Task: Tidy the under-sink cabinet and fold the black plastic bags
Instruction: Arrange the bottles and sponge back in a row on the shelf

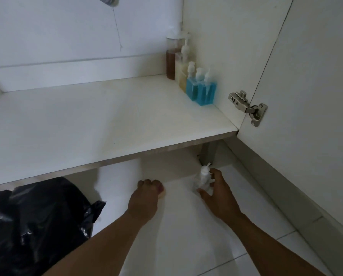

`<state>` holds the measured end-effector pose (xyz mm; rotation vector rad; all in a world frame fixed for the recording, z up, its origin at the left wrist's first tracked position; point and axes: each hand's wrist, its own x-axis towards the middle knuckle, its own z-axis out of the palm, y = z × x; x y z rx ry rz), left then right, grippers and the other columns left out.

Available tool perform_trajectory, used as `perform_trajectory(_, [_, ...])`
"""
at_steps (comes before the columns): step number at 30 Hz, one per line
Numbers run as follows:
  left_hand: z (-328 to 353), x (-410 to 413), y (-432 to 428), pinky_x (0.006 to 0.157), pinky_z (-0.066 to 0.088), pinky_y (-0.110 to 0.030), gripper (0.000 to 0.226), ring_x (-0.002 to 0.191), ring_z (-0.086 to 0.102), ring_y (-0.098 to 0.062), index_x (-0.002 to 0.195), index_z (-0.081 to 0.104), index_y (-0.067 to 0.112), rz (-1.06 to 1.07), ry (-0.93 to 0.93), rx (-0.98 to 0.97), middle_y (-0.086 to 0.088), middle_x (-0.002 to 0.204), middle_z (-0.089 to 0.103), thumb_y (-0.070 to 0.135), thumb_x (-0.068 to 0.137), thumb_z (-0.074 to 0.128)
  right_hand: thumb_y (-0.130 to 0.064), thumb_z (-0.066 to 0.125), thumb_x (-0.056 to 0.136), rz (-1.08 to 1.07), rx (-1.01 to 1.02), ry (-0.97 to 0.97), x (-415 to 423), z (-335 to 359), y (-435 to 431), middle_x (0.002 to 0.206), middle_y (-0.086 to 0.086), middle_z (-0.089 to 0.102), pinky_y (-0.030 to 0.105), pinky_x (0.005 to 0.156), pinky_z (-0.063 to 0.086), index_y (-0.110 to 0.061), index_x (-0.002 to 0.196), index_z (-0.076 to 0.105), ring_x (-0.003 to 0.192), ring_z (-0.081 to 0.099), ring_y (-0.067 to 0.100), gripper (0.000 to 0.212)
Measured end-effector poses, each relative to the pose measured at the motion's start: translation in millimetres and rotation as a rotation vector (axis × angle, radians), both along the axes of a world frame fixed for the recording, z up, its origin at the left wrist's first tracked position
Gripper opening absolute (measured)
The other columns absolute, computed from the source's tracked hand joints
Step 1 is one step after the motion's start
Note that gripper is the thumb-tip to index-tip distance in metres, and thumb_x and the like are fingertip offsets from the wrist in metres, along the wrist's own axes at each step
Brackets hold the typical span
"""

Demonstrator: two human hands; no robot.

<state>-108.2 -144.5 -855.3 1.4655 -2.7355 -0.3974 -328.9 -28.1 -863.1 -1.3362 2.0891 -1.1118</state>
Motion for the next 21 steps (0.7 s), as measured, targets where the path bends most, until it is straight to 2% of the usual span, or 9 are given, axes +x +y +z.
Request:
perform_trajectory(3, [5,1,6,0.087,0.052,-0.033,0.051,0.112,0.050,-0.024,0.132,0.052,0.022,-0.055,0.032,-0.034,-0.003,0.118,0.058,0.015,0.081,0.059,-0.028,0.078,0.081,-0.017,-0.046,0.003,3,3,5,0.120,-0.017,0.056,0.029,0.089,0.051,-0.028,0.137,0.041,0.109,0.058,0.007,0.067])
perform_trajectory(6, [21,-3,20,0.083,0.053,-0.035,0.059,0.104,0.056,-0.026,0.125,0.057,0.023,-0.243,0.231,-0.136,-0.002,0.113,0.059,0.036,0.068,0.063,-0.041,0.080,0.077,-0.073,-0.134,0.020,5,19,17,0.118,-0.030,0.051,0.024,0.081,0.051,-0.041,0.135,0.038,0.103,0.054,-0.004,0.071])
perform_trajectory(10, [70,-21,37,0.087,0.050,-0.029,0.066,0.106,0.054,-0.023,0.129,0.056,0.017,-0.459,0.654,-0.342,-0.007,0.118,0.060,0.030,0.067,0.073,-0.037,0.080,0.077,-0.132,-0.341,0.100,0,65,21,0.116,-0.032,0.049,0.019,0.075,0.049,-0.039,0.136,0.040,0.096,0.054,-0.001,0.072])
perform_trajectory(12, [104,-33,31,0.091,0.049,-0.031,0.063,0.109,0.055,-0.027,0.129,0.059,0.008,-0.438,0.830,-0.443,-0.013,0.122,0.060,0.025,0.071,0.072,-0.029,0.081,0.078,-0.153,-0.458,0.144,-3,90,13,0.113,-0.032,0.050,0.019,0.076,0.049,-0.032,0.135,0.044,0.095,0.055,0.000,0.069])
perform_trajectory(14, [133,-44,16,0.090,0.047,-0.030,0.059,0.110,0.053,-0.027,0.129,0.059,0.005,-0.312,0.931,-0.509,-0.014,0.123,0.060,0.020,0.075,0.074,-0.026,0.081,0.079,-0.177,-0.530,0.159,-5,113,-2,0.113,-0.025,0.053,0.020,0.079,0.051,-0.027,0.133,0.046,0.098,0.057,0.002,0.064])
perform_trajectory(17, [157,-53,-24,0.088,0.045,-0.028,0.059,0.110,0.050,-0.023,0.130,0.058,0.013,-0.126,0.877,-0.474,-0.008,0.125,0.061,0.016,0.076,0.081,-0.035,0.076,0.082,-0.224,-0.490,0.133,-3,142,-32,0.126,-0.011,0.055,0.033,0.085,0.057,-0.031,0.136,0.041,0.102,0.058,0.006,0.065])
perform_trajectory(19, [157,-54,-58,0.092,0.044,-0.033,0.052,0.108,0.054,-0.025,0.127,0.056,0.025,-0.072,0.781,-0.430,-0.003,0.121,0.064,0.021,0.079,0.076,-0.040,0.073,0.084,-0.231,-0.446,0.150,-2,151,-52,0.132,-0.009,0.052,0.041,0.089,0.056,-0.035,0.136,0.037,0.108,0.056,0.010,0.064])
perform_trajectory(21, [154,-53,-89,0.093,0.038,-0.030,0.043,0.106,0.057,-0.028,0.120,0.052,0.039,-0.037,0.684,-0.411,0.001,0.113,0.066,0.026,0.083,0.070,-0.043,0.071,0.085,-0.223,-0.426,0.179,-5,157,-69,0.134,-0.010,0.050,0.045,0.095,0.053,-0.038,0.135,0.035,0.114,0.054,0.013,0.061])
